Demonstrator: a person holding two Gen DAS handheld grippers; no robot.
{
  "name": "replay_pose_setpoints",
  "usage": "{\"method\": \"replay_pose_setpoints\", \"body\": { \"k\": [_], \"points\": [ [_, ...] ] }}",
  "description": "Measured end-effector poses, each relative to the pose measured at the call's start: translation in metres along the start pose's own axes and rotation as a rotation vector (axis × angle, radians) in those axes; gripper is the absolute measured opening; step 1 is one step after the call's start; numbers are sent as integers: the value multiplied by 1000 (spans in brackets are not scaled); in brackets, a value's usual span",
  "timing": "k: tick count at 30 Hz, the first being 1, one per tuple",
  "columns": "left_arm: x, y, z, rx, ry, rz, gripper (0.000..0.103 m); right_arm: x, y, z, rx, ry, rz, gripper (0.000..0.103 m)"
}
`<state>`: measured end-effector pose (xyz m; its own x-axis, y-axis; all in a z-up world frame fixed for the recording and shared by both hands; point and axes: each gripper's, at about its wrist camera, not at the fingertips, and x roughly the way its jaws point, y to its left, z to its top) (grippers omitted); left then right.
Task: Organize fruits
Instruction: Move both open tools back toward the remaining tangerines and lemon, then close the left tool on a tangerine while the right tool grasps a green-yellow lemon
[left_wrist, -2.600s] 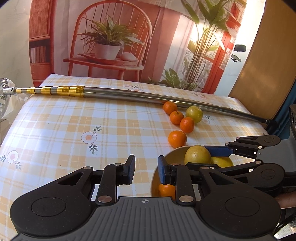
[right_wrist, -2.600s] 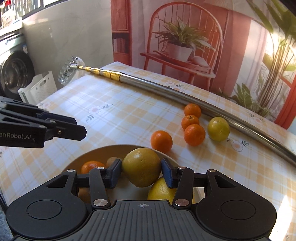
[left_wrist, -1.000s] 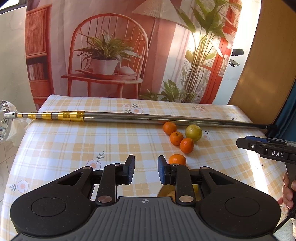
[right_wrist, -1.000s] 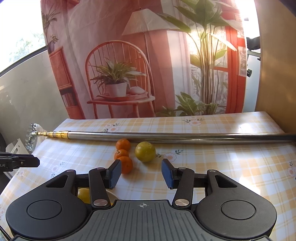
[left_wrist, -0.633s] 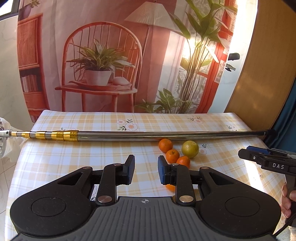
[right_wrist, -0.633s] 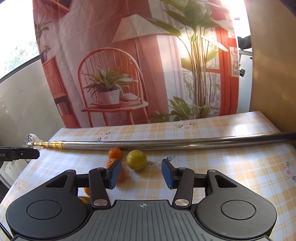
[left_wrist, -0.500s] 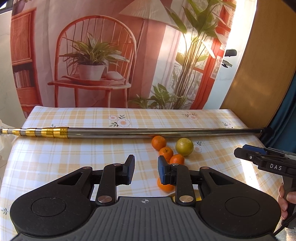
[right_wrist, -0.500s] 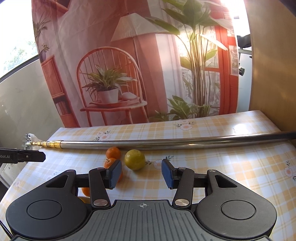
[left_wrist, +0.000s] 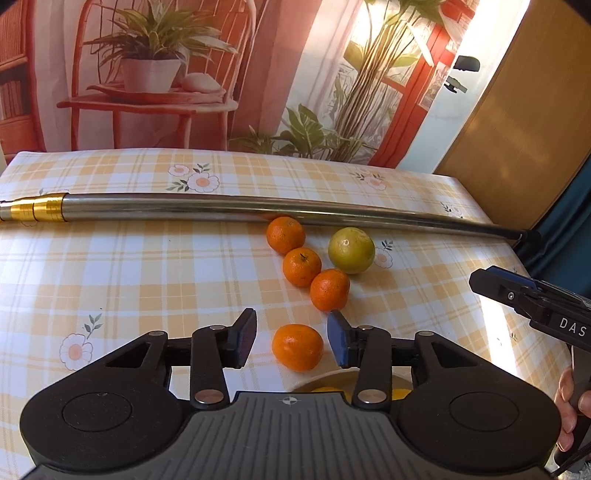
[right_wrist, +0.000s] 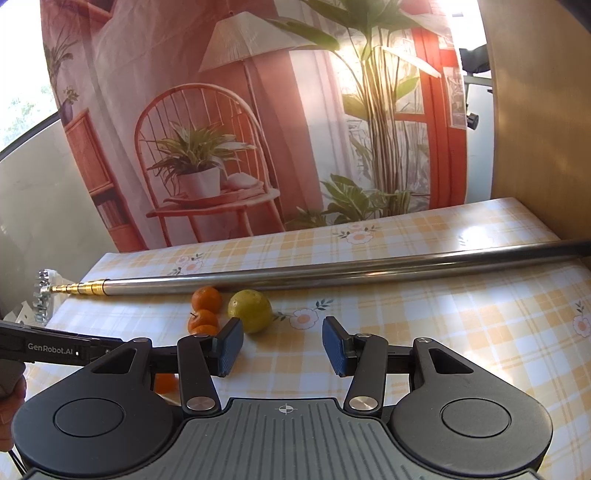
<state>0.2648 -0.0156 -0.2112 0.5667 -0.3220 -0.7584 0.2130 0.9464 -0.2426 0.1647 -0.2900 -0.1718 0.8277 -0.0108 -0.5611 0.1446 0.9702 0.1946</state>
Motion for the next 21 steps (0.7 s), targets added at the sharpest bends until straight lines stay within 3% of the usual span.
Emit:
{"method": "replay_pose_setpoints", "body": {
  "k": [10,21],
  "points": [
    [29,-2,-4,10,89,-13,45,13,-8,-6,35,30,4,45],
    [41,-3,-7,6,105,-1,42,20,-8,-11,37,40,16,45]
  ]
}}
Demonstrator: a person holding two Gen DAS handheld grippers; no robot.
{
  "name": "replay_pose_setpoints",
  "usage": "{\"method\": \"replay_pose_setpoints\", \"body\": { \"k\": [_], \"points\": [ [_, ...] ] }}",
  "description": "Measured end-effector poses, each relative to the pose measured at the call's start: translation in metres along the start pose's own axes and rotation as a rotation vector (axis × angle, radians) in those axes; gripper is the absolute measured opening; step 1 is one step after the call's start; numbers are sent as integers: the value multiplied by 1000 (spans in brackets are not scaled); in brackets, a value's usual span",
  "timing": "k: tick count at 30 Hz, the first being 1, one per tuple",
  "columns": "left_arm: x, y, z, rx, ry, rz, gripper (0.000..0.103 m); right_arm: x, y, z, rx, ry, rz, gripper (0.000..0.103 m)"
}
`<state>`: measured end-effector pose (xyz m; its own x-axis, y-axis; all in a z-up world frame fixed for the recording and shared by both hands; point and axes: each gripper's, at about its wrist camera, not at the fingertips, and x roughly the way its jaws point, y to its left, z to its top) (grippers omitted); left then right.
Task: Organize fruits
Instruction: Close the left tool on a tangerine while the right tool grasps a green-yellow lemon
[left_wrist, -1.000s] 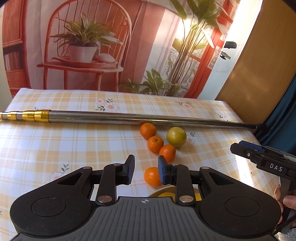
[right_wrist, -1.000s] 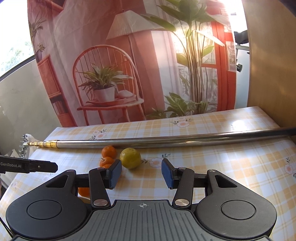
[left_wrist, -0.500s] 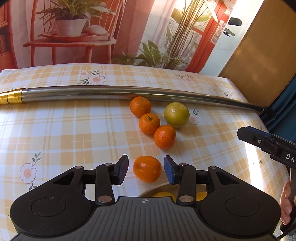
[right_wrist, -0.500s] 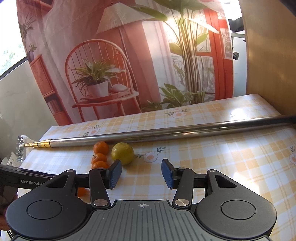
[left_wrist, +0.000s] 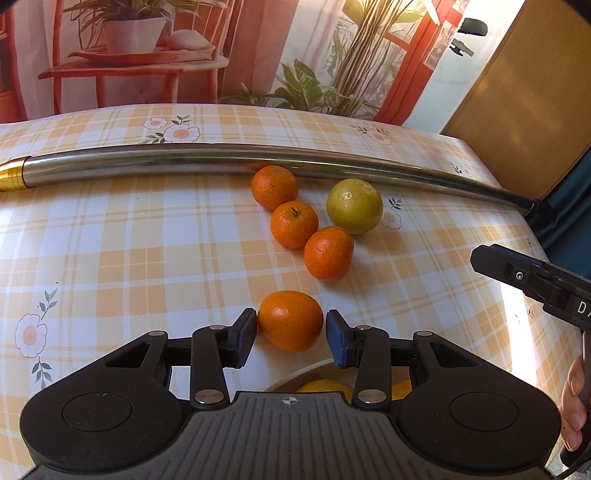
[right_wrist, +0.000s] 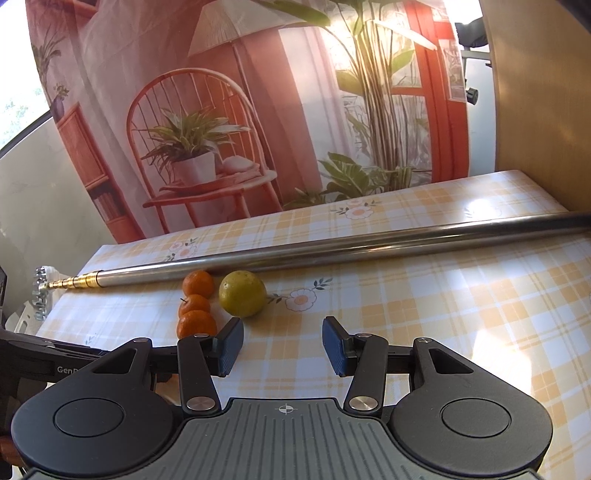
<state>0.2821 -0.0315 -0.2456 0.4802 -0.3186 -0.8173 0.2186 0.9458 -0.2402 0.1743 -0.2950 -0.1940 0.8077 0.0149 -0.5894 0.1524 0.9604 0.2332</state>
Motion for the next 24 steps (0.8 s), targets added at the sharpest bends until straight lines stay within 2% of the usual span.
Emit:
{"method": "replay_pose_setpoints", "body": {
  "k": [6,8,12,18,24],
  "points": [
    [-1,2,-1,-5,-19,10,40,3,-4,-1,-13,-46,25,47],
    [-5,2,-2,1,-38,15,40,6,-5,0,-44,-104,73,57],
    [-18,1,-4,3,-95,28,40,18,-4,6,-108,-201,112,61],
    [-36,4,-6,-29,-172,80,40,57,5,20,-175,-225,120,59],
    [-46,8,-3,-46,-219,124,40,91,14,18,-168,-158,138,57]
  ]
}}
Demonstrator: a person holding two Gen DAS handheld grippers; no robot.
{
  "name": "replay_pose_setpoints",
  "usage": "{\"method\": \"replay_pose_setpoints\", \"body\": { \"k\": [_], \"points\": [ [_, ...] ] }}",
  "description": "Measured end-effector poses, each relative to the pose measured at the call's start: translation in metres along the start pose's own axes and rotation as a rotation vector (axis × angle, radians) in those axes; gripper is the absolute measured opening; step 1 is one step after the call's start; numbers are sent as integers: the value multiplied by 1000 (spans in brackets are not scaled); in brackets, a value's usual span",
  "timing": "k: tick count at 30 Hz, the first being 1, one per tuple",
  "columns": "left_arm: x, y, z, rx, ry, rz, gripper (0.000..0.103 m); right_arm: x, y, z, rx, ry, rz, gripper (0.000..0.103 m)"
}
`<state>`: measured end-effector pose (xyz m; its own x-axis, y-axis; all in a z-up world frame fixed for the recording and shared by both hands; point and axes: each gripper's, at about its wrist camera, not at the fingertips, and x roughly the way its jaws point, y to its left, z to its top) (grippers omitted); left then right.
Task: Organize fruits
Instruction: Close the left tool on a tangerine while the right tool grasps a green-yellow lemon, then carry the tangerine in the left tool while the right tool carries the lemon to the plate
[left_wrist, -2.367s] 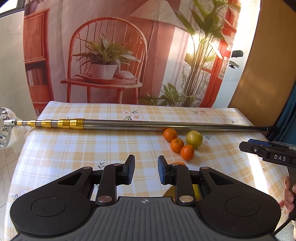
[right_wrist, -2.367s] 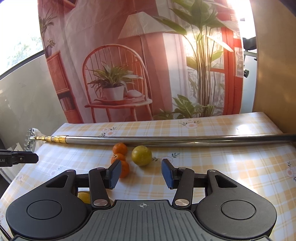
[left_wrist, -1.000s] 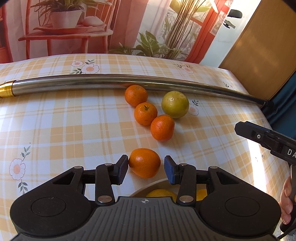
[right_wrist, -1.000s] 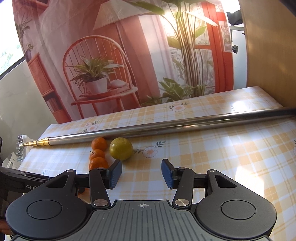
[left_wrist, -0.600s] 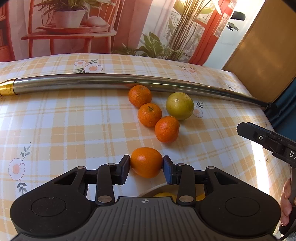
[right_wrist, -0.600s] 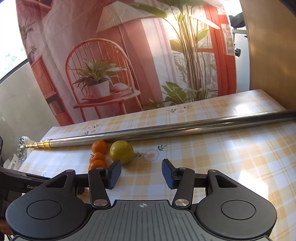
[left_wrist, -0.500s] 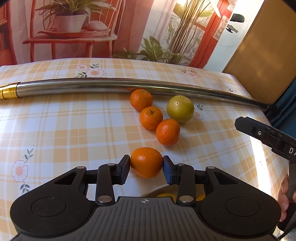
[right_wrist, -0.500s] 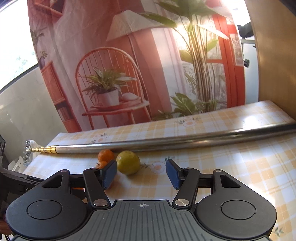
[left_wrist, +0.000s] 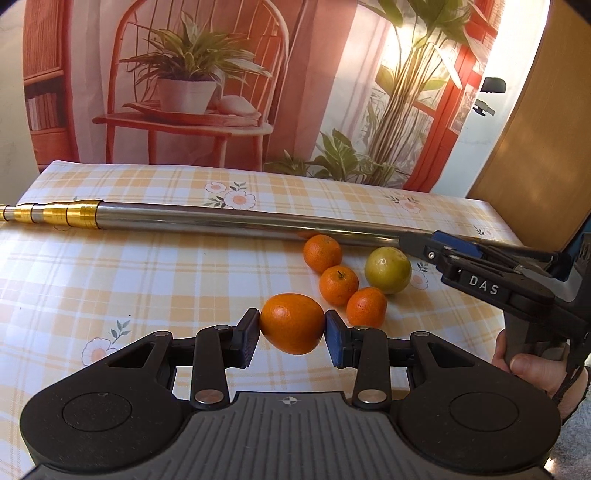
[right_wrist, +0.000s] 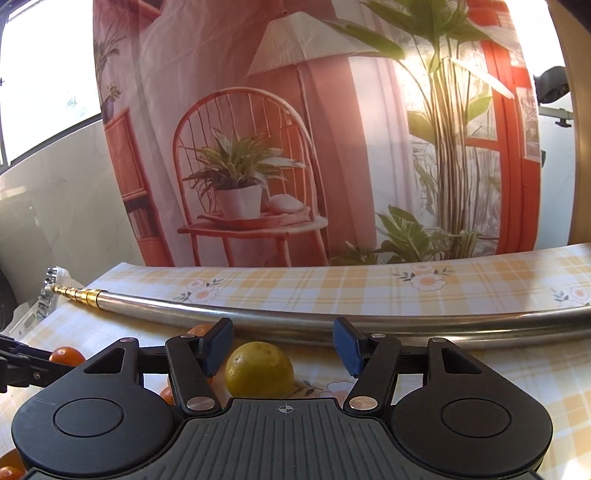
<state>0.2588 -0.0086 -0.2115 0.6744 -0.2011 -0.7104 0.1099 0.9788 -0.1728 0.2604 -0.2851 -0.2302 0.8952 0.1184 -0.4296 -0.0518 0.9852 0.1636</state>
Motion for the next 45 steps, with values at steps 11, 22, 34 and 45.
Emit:
{"method": "replay_pose_setpoints", "body": {
  "k": [11,22,34,45],
  "points": [
    [-4,3,-5,-14,-20,36,40,17,2,-9,49,79,43,49],
    [-8,7,-12,-34,-12,39,40,18,6,-14,31,117,48,43],
    [-15,5,-18,-23,-15,46,40,-1,-22,-15,157,26,6,43],
    [-32,-2,-24,-3,-33,39,40,-11,-17,-20,147,67,-12,43]
  ]
}}
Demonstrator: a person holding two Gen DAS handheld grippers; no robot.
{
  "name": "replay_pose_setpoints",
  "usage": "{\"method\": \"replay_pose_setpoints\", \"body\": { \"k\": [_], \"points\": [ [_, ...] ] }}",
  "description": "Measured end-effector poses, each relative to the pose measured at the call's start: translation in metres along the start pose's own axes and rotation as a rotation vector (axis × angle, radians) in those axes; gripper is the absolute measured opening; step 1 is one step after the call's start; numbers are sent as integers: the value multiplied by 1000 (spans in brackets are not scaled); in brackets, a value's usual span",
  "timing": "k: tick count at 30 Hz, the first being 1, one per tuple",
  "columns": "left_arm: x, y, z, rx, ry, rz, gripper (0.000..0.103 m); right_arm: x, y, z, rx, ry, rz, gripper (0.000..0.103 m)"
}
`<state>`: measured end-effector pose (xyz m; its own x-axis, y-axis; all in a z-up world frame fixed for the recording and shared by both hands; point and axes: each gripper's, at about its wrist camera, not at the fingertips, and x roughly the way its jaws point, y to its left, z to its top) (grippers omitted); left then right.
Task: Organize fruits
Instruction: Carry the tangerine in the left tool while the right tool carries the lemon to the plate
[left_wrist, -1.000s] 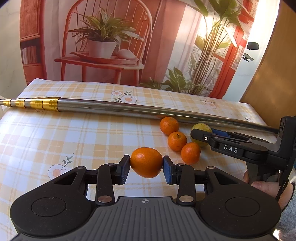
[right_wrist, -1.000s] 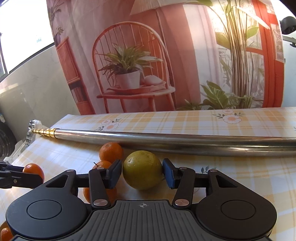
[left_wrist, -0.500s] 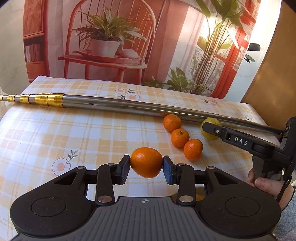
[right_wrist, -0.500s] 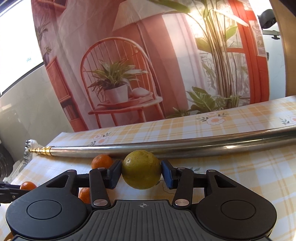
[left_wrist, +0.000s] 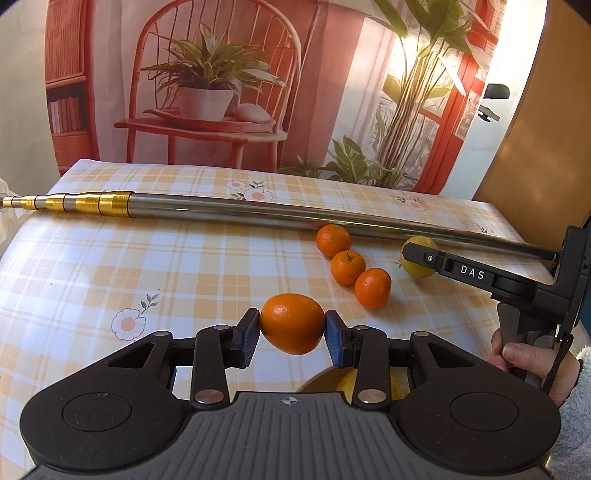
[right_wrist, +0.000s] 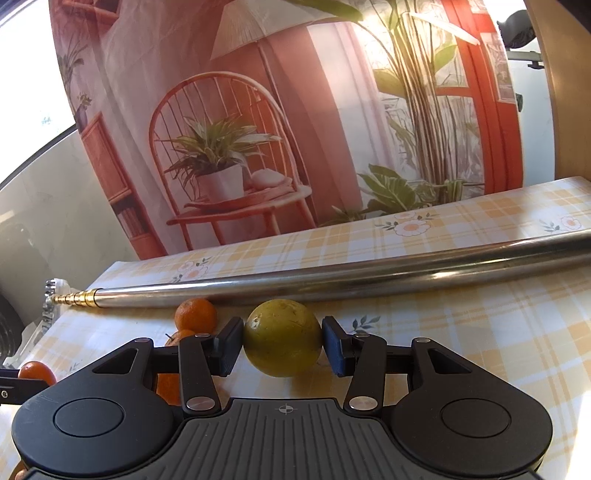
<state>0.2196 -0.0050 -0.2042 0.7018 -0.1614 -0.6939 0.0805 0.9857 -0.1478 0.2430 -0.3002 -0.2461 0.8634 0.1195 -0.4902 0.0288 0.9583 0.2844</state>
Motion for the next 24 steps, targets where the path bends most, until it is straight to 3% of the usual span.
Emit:
{"method": "replay_pose_setpoints", "body": {
  "k": [12,24],
  "points": [
    [-30,-6,-25,27,2,-38,40,-68,4,-31,71,-11,-38,43],
    [-62,-13,-45,40,-15,-53,40,-128,38,-40,45,-19,30,43]
  ]
}}
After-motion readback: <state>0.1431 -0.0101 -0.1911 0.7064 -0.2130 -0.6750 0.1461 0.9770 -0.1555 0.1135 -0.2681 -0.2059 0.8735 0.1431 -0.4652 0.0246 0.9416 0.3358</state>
